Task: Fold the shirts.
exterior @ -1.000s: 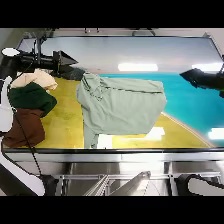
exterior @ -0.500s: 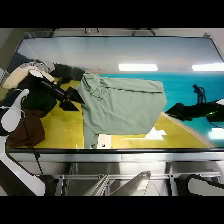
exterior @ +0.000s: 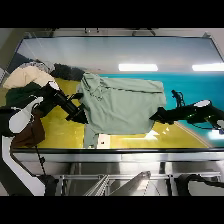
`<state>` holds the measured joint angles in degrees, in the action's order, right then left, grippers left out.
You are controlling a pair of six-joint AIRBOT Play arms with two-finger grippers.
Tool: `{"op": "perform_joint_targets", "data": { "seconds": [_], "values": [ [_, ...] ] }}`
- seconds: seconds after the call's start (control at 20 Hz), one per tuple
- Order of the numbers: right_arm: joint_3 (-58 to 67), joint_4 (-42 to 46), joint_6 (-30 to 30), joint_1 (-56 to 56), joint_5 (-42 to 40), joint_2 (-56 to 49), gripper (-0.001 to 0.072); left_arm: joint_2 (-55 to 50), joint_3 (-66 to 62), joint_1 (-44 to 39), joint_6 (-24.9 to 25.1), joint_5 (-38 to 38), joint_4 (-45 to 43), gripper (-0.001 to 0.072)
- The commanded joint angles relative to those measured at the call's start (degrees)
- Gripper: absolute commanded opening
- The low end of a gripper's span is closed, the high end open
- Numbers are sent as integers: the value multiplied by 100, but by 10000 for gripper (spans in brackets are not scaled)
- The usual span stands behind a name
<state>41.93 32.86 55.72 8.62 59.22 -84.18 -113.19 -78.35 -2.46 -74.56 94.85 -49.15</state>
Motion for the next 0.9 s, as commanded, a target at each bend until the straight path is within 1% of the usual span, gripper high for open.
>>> {"op": "perform_joint_targets", "data": {
  "seconds": [0.0, 0.1, 0.15, 0.25, 0.3, 0.4, 0.45, 0.55, 0.65, 0.75, 0.85],
  "values": [
    [2, -227, -149, -74, 68, -44, 18, 4, -236, -280, 260, -190, 46, 28],
    [52, -225, -286, 7, 483, 177, 18, 31, -544, -356, 385, 297, 588, 22],
    [127, -229, -310, 127, 824, 415, 17, 133, -682, -354, 387, 557, 916, 20],
    [409, -420, -328, 501, 1558, 1152, 18, 702, -901, -354, 481, 839, 1582, 19],
    [629, -688, -337, 758, 1858, 1637, 18, 1075, -1010, -326, 527, 898, 1829, 18],
    [1198, -1414, -343, 1314, 2203, 2636, 18, 2013, -1314, -234, 708, 962, 2500, 19],
    [1521, -1834, -343, 1582, 2291, 3082, 18, 2564, -1523, -149, 815, 957, 2966, 19],
    [2258, -2688, -343, 2131, 2312, 3886, 18, 3624, -2153, 118, 876, 914, 3718, 21],
    [3080, -3268, -343, 2721, 2240, 4448, 18, 4559, -2992, 616, 953, 686, 3668, 23],
    [3858, -3198, -341, 3193, 1864, 4787, 18, 5285, -3744, 1342, 1182, 238, 3276, 27],
    [4291, -2938, -317, 3226, 1554, 4815, 18, 5694, -4061, 2009, 1211, -57, 2815, 27]
  ]
}}
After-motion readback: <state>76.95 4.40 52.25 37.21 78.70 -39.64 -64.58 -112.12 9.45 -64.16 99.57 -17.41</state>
